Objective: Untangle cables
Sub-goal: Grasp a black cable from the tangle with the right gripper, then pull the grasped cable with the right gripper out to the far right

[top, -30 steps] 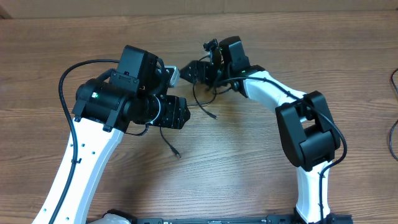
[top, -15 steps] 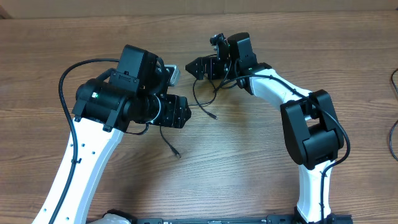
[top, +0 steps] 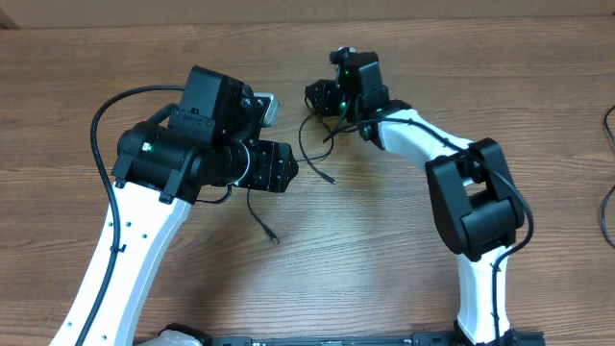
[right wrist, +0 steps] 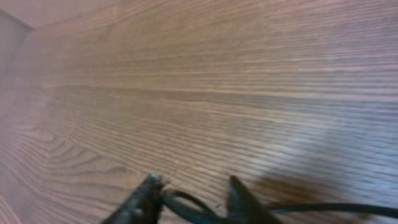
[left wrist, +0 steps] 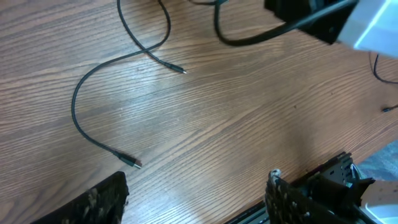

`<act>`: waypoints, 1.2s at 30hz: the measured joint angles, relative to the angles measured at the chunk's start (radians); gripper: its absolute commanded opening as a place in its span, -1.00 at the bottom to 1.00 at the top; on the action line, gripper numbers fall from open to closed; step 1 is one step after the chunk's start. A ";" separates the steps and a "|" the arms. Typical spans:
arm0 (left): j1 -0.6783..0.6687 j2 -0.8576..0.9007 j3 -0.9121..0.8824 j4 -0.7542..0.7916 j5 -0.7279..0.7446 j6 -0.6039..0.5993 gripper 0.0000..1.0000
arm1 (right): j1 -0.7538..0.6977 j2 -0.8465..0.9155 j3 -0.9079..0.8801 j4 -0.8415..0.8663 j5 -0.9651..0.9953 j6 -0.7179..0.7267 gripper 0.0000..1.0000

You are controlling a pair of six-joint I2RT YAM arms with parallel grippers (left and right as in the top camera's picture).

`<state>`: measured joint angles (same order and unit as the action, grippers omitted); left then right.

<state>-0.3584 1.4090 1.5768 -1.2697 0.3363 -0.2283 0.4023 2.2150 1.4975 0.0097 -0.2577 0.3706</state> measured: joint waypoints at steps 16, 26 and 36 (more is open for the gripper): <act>0.000 0.000 0.000 -0.046 0.000 0.004 0.41 | -0.010 0.011 0.000 0.062 0.002 0.135 -0.93; 0.000 0.000 0.000 -0.043 0.000 0.023 0.41 | -0.243 -0.018 0.000 0.064 -0.128 0.178 -0.93; 0.000 0.000 0.000 -0.047 0.000 0.023 0.42 | -0.627 -0.182 0.000 -0.179 -0.228 0.036 -0.93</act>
<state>-0.3584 1.4090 1.5768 -1.3163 0.3363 -0.2058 -0.2249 2.0331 1.4975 -0.1688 -0.4858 0.4068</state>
